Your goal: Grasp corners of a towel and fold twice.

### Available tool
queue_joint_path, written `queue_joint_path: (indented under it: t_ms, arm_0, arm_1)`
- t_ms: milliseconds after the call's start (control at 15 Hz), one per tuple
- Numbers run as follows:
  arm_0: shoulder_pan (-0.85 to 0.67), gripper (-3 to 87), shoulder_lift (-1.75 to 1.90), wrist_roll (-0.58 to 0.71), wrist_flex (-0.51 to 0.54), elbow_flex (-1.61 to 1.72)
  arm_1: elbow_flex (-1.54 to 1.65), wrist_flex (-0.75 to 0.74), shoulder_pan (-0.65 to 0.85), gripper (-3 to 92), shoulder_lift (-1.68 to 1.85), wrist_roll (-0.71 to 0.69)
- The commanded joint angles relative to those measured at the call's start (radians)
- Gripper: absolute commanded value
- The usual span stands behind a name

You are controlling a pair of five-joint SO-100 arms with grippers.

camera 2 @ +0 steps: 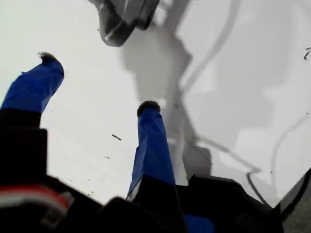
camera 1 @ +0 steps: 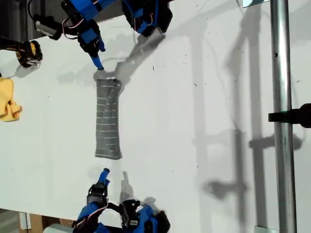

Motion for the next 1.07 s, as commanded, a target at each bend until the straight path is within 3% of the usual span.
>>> queue_joint_path:
  t_ms: [0,67,200,267,400,600,800,1000]
  arm_0:
    - [0.112,6.2,0.436,-0.101,-0.175,0.410]
    - [0.152,-1.5,0.672,-0.143,-0.213,0.598]
    - [0.199,-1.5,1.094,-0.241,-0.146,0.876]
    - [0.218,-1.5,1.157,-0.267,-0.106,0.925]
    - [0.282,-1.5,1.155,-0.287,-0.160,1.019]
    - [0.311,-1.5,1.155,-0.267,-0.206,1.094]
    - [0.304,-1.5,1.155,-0.253,-0.201,1.115]
    - [0.298,-1.5,1.155,-0.262,-0.195,1.124]
  arm_1:
    - [0.175,-0.077,-0.083,32.0,0.201,0.109]
    - [0.262,-0.135,-0.137,31.1,0.258,0.161]
    - [0.411,-0.209,-0.189,30.9,0.342,0.235]
    - [0.480,-0.232,-0.204,30.9,0.394,0.267]
    - [0.552,-0.242,-0.198,32.5,0.479,0.298]
    - [0.497,-0.347,-0.137,36.3,0.319,0.227]
    - [0.367,-0.545,-0.040,38.9,-0.063,0.107]
    - [0.147,-0.650,0.009,40.8,-0.436,-0.026]
